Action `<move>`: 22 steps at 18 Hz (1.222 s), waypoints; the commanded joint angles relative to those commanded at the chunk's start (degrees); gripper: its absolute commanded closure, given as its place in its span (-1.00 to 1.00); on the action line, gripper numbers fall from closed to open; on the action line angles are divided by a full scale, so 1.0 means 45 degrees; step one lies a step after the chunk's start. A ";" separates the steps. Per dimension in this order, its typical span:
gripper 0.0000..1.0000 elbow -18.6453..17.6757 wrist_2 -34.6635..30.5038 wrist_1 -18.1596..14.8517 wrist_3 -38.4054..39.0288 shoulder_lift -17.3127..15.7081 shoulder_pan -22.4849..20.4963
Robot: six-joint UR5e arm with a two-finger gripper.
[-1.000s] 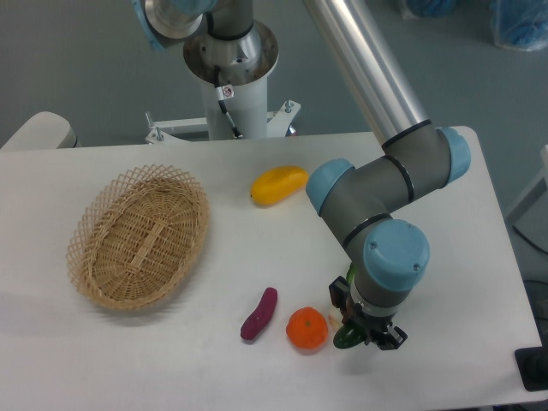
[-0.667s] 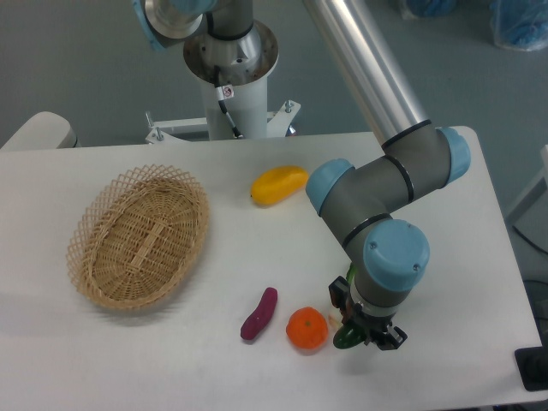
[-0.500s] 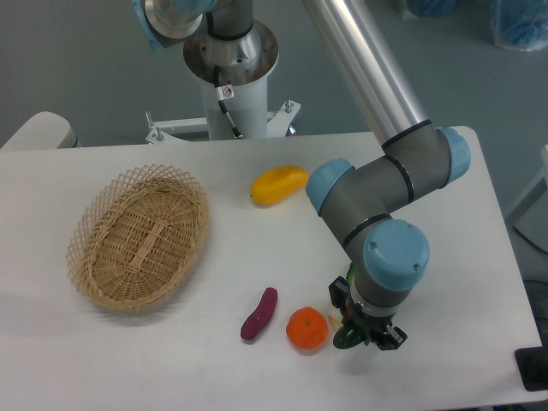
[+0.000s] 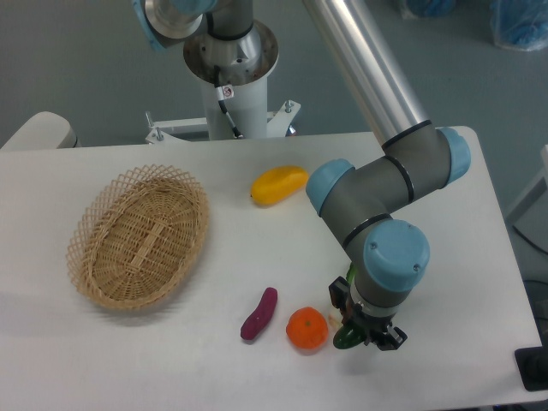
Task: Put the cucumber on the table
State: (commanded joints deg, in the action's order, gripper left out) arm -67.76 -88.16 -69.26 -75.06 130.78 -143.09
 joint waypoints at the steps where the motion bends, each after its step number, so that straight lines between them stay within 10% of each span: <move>1: 0.56 -0.0116 -0.0019 0.0000 0.0019 -0.0058 0.0000; 8: 0.57 -0.1131 0.0039 0.0000 0.0019 -0.0936 0.0039; 22: 0.58 -0.6110 -0.0058 0.0680 0.0097 -0.3749 0.0506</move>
State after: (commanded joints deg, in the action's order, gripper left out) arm -95.26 -88.42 -66.20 -74.62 113.91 -140.81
